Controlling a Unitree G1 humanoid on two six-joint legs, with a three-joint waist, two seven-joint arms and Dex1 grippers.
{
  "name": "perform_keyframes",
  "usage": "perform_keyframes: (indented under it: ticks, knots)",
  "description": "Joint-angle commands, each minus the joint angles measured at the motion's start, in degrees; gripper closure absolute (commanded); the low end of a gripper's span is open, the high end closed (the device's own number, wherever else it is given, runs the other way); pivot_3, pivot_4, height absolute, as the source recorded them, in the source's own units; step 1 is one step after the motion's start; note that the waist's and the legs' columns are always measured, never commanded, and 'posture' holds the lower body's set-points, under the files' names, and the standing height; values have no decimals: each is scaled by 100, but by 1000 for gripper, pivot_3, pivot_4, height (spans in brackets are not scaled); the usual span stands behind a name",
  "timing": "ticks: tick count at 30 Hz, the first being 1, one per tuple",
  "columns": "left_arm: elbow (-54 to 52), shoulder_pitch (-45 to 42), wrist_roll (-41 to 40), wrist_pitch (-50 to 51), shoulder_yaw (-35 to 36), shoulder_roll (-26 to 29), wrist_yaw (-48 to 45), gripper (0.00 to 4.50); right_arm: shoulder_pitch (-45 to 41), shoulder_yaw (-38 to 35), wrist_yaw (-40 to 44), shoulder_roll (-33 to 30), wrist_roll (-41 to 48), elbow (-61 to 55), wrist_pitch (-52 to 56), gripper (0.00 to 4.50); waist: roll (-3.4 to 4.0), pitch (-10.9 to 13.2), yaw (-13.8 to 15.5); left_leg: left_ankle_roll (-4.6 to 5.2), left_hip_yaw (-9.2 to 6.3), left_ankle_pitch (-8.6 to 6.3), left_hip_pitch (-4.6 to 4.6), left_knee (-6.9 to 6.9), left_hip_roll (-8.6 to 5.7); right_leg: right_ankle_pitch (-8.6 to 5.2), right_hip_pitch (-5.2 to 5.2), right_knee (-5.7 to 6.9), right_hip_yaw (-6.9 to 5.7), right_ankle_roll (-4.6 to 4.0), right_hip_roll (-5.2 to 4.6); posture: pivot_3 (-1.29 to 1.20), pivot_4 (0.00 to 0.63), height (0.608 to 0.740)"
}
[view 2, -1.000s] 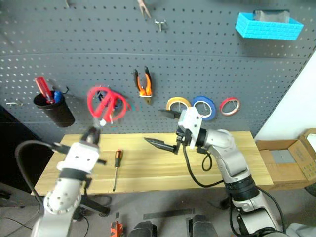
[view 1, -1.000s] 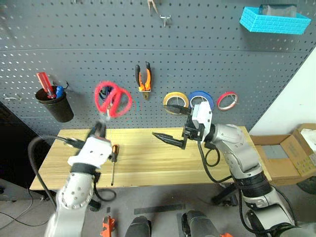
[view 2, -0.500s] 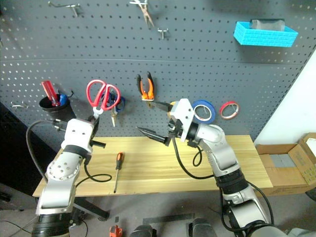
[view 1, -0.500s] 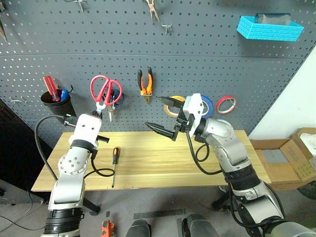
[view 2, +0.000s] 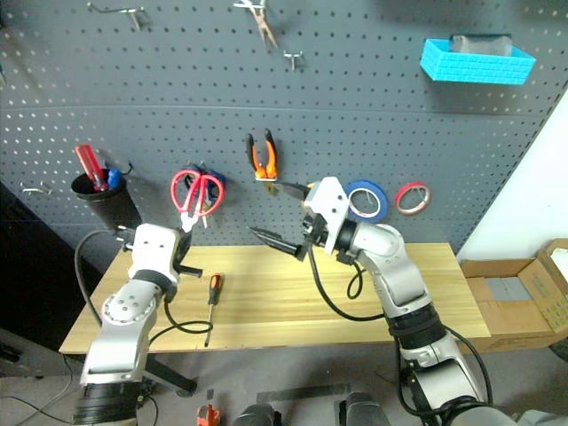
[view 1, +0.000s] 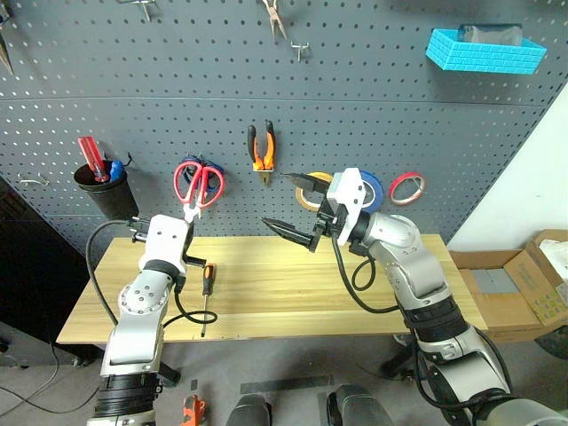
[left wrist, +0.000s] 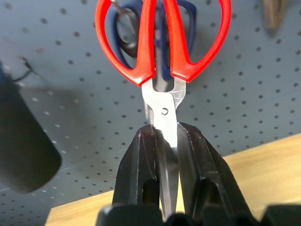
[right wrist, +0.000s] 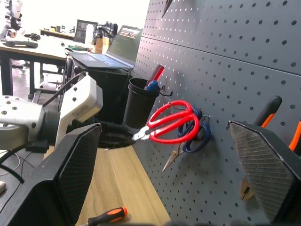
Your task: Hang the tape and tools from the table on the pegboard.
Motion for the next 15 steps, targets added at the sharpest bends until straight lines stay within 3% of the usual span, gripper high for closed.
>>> perform_keyframes:
  ticks: [1,2,3,13,15]
  knots:
    - [-49,-228,-65,-24,-69,16,-33,4244,-67,-52,-13,-33,29,-283,-1,0,3,2,3,0,0,0,0,0,0,0,0,1,0,0,0,0,71,740]
    - [-29,-270,-71,-24,-80,20,-51,3541,-58,-51,-15,-50,26,-302,13,0,4,3,3,0,-1,0,0,0,0,-1,0,1,-1,-1,0,-3,72,740]
    - [-14,-302,-72,-23,-84,25,-59,3362,-50,-51,-15,-64,24,-318,22,0,6,4,3,0,-1,0,0,0,0,-3,0,0,-1,-4,0,-5,73,740]
    - [-59,20,-78,22,-237,-81,-97,69,195,91,0,-209,-59,-527,138,0,33,27,-26,1,0,-1,0,-3,1,-20,-1,-1,2,-29,0,-22,111,740]
    - [-7,294,-95,36,-275,-154,-97,30,252,246,52,-238,-131,-548,153,0,49,50,-45,1,0,-1,0,-2,1,-24,0,-2,4,-32,0,-29,127,740]
